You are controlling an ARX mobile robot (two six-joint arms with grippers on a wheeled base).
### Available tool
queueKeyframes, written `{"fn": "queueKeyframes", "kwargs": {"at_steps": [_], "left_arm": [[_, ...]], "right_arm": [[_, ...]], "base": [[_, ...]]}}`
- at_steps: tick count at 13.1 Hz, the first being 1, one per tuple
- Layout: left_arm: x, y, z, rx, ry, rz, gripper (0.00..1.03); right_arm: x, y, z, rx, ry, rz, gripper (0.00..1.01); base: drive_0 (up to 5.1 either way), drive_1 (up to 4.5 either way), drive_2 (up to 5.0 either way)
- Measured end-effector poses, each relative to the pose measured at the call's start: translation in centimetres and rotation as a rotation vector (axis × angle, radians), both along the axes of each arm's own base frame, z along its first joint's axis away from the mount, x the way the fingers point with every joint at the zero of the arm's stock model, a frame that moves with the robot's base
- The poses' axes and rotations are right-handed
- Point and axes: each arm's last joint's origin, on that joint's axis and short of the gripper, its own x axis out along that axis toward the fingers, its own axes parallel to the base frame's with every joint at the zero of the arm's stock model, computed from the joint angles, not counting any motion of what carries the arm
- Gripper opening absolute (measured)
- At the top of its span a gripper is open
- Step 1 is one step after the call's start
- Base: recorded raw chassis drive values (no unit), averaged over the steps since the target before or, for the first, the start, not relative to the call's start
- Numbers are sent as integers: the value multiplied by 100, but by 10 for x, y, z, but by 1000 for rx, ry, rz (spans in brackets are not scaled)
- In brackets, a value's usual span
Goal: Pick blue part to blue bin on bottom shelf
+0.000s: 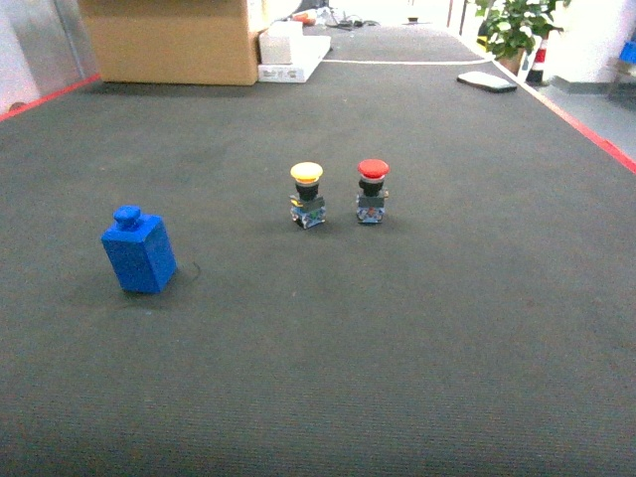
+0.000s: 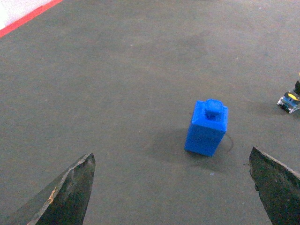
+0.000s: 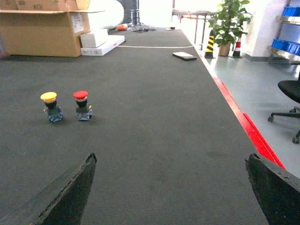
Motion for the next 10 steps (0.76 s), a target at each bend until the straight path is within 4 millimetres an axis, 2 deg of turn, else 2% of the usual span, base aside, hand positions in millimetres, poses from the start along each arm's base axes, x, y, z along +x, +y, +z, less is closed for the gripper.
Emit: {"fn": "queueKeyframes", "kwargs": {"at_steps": [1, 5, 7, 8, 10], "left_arm": [[16, -4, -4, -19, 25, -24, 98], [50, -11, -15, -102, 2, -87, 98], [69, -25, -33, -74, 64, -149, 98], [83, -25, -42, -47, 85, -156, 98], [92, -21, -51, -29, 100, -147, 98]], "right_arm": [[0, 0, 0, 0, 0, 0, 98], [0, 0, 0, 0, 0, 0, 98], [0, 0, 0, 0, 0, 0, 98], [0, 0, 0, 0, 0, 0, 98], [0, 0, 0, 0, 0, 0, 98]], "base": [[0, 0, 0], [0, 0, 0], [0, 0, 0], [0, 0, 0], [0, 0, 0]]}}
